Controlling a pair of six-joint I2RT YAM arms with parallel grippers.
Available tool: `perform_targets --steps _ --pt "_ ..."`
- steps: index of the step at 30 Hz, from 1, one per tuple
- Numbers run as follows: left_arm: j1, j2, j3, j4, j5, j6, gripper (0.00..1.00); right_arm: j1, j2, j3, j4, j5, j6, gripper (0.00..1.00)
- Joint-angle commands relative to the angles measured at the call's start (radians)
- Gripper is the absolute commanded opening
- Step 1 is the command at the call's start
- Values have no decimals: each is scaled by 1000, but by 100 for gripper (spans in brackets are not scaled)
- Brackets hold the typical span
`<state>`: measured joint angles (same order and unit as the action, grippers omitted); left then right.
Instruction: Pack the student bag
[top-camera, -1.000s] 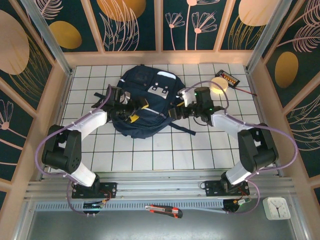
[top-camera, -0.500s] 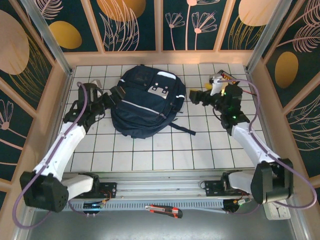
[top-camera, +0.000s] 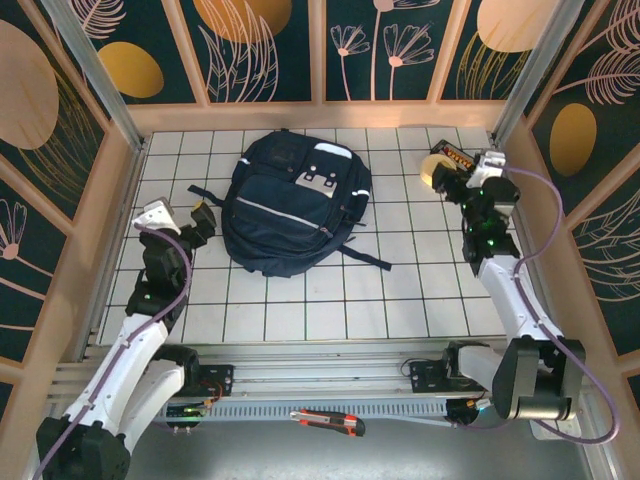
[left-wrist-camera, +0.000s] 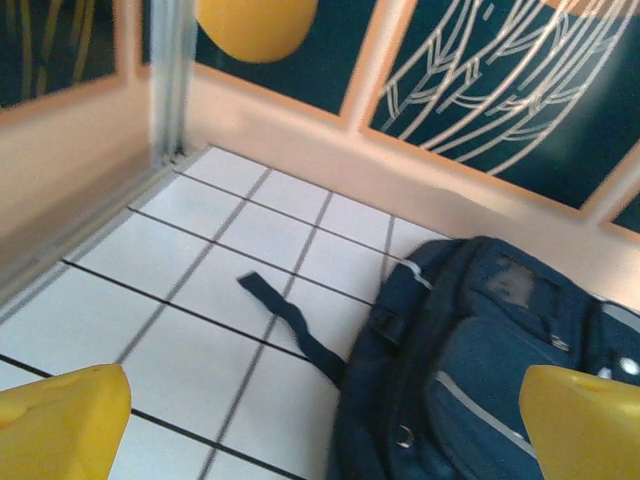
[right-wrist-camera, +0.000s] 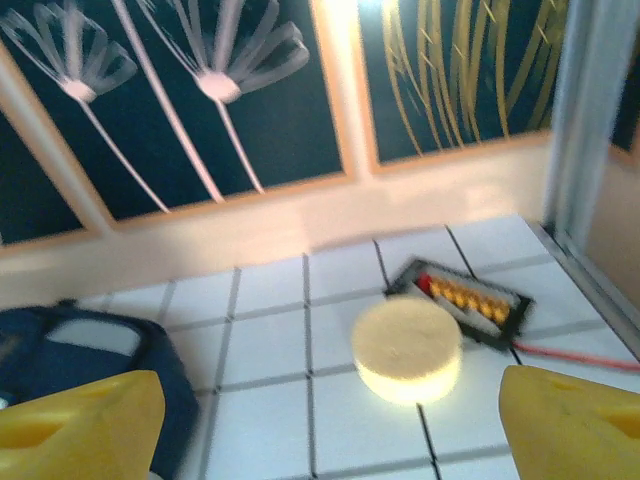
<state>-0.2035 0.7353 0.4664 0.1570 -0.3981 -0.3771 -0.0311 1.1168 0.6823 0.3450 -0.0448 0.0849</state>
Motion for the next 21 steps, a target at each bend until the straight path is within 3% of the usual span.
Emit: perform_targets --steps 1,7,21 --pt "0 -17 -35 121 -73 108 99 -14 -15 -103 152 -18 -47 86" --pt "1 -17 -89 152 -72 162 99 -16 84 -179 322 -95 -82 85" --pt "20 39 -132 190 -70 161 99 -27 338 -257 538 -119 -87 84"
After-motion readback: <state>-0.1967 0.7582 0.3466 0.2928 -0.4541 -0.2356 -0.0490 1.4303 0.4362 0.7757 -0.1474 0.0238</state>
